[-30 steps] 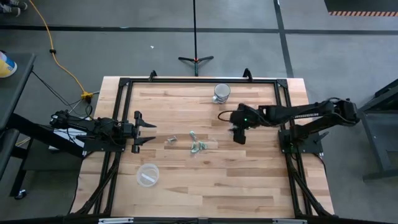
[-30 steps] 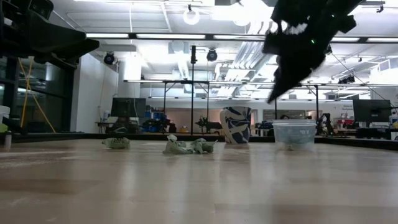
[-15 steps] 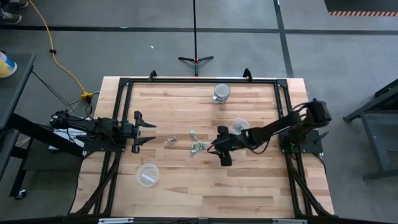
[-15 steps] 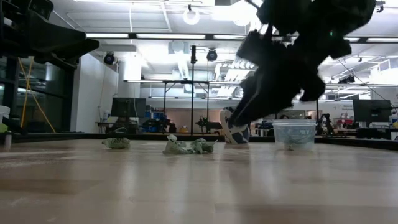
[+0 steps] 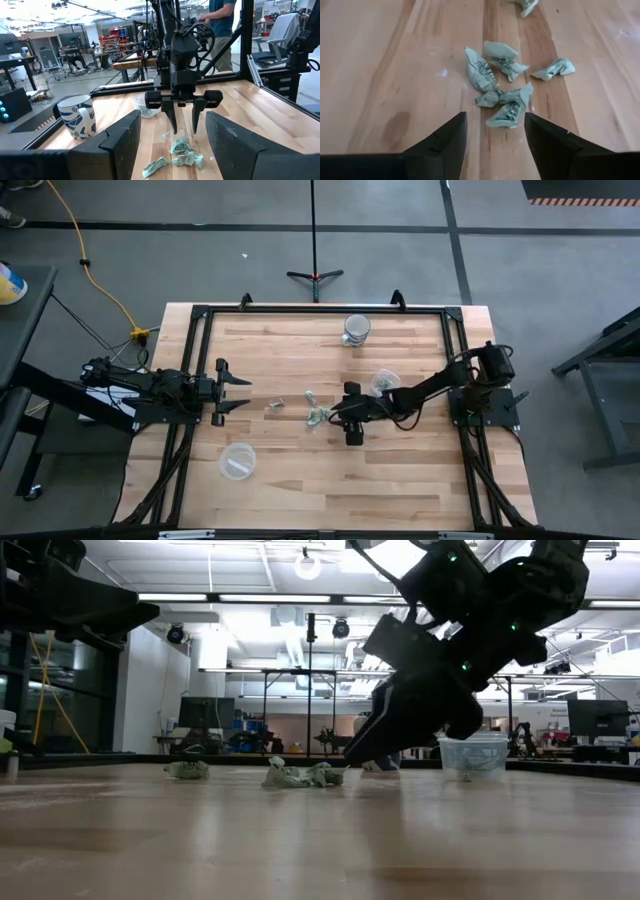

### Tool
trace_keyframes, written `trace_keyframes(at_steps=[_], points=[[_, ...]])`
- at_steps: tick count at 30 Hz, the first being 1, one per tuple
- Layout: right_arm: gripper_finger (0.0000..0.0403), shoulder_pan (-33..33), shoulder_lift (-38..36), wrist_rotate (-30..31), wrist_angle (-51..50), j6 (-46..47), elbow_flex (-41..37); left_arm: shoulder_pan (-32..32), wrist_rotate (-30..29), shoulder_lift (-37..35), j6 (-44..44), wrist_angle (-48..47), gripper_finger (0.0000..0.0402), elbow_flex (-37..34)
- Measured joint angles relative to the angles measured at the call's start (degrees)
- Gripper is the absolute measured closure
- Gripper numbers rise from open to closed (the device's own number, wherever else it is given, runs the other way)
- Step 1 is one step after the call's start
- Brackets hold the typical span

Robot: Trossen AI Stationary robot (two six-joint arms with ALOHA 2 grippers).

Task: Pick and place Stevia / Truvia into bins
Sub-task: Put the stevia packet into the square transparent container

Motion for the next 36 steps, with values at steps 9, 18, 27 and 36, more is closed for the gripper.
trace_keyframes(at_steps=[9,18,27,36], points=[[0.0219,-0.8,0.2,-0.5,0.6,1.9,0.0,0.0,0.0,0.0,0.0,0.0,0.0144,0.0],[0.0221,-0.8,1.3,-0.7,0.0,8.1,0.0,0.0,0.0,0.0,0.0,0.0,0.0144,0.0],[0.0209,-0.8,5.9,0.6,4.3,7.8,0.1,0.0,0.0,0.0,0.0,0.0,0.0144,0.0],[0.0220,-0.8,6.1,0.5,6.0,6.1,0.1,0.0,0.0,0.0,0.0,0.0,0.0144,0.0]])
